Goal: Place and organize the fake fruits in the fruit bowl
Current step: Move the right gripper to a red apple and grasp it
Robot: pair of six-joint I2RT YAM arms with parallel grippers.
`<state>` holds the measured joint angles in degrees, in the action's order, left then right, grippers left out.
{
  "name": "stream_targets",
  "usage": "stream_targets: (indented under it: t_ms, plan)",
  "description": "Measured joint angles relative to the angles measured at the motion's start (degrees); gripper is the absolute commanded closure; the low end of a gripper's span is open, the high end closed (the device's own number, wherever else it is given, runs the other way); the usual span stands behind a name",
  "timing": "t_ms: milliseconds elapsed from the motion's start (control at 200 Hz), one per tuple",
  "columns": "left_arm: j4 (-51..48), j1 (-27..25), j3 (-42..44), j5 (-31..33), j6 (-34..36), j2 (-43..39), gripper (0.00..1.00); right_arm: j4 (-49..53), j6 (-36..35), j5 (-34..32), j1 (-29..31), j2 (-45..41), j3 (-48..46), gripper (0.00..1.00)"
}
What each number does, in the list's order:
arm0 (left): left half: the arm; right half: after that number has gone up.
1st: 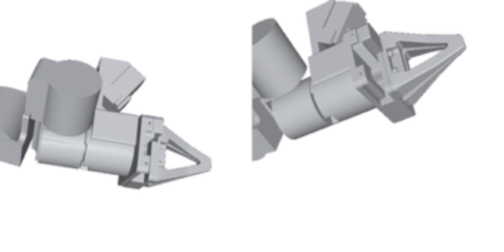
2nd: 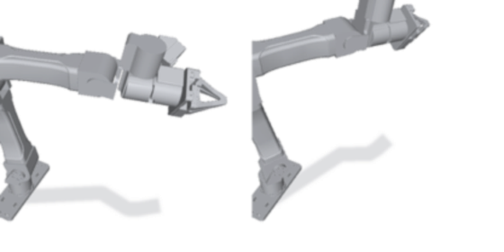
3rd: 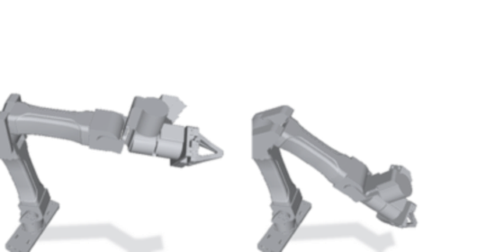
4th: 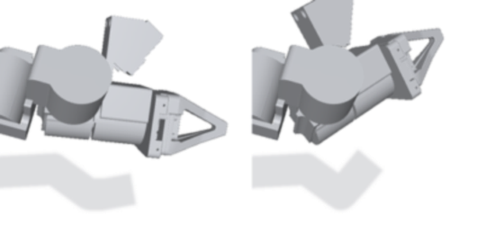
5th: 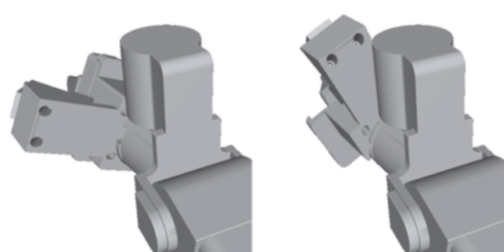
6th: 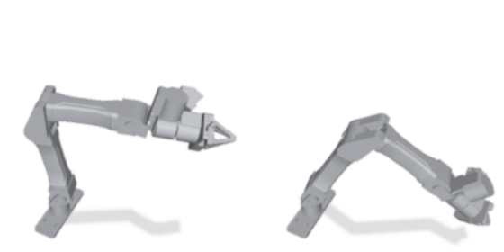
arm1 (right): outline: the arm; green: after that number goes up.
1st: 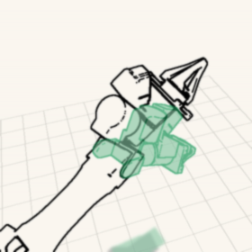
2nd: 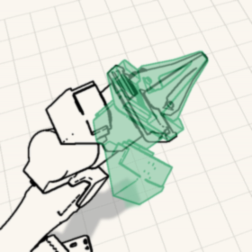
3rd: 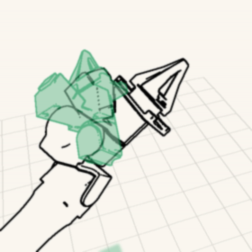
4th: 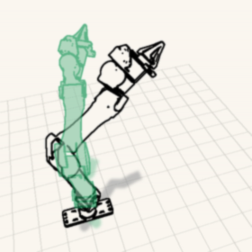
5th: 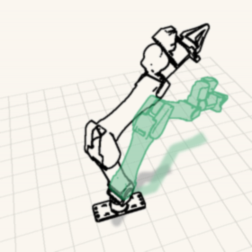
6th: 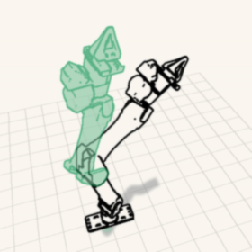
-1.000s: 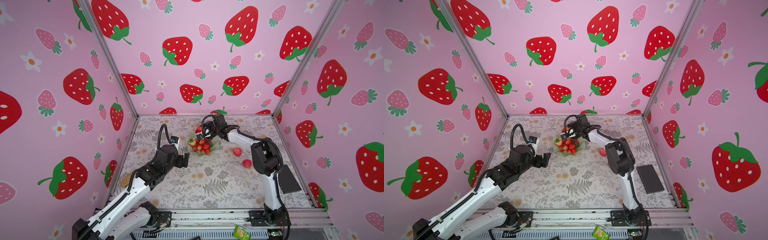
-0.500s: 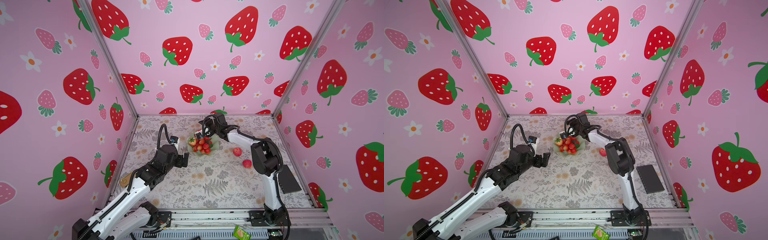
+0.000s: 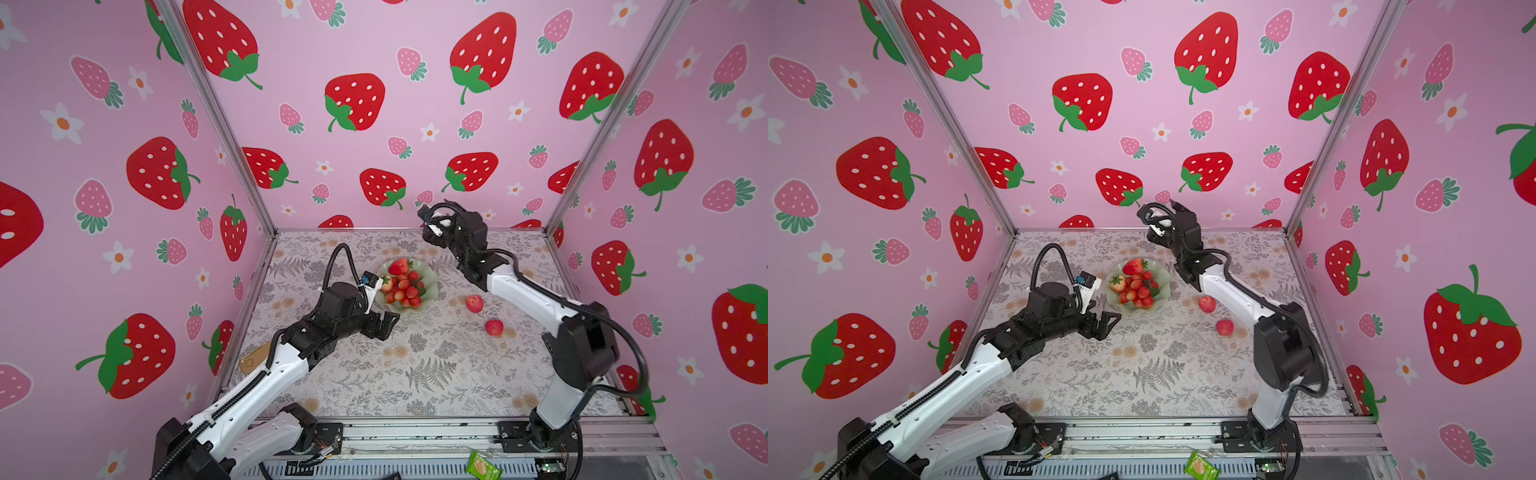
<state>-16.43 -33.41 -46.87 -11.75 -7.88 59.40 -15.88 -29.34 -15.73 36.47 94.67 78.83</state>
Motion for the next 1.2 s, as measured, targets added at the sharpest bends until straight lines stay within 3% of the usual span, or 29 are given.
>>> stream_targets:
  t_ms: [175,340,450,970,1201]
  plan:
    - [2.19,-4.00,-0.02,-1.31,2.12,1.92,0.01,17.27,24.37,-5.31,-3.56,-13.16,-13.81,0.13]
    - [5.49,-6.80,-0.02,-1.25,2.97,5.14,0.01,28.68,34.29,-4.09,-6.47,-13.77,-25.57,0.12]
    - [6.56,-7.45,-0.13,-0.83,3.13,6.73,0.01,32.35,36.92,-3.78,-7.67,-11.47,-26.27,0.12]
    - [7.72,-7.85,-0.13,1.75,1.84,6.08,0.01,31.78,37.70,2.67,-9.11,-1.31,-21.92,0.15]
    - [7.69,-7.87,-0.13,1.92,1.84,7.17,0.01,31.50,38.47,2.91,-9.11,1.64,-21.92,0.26]
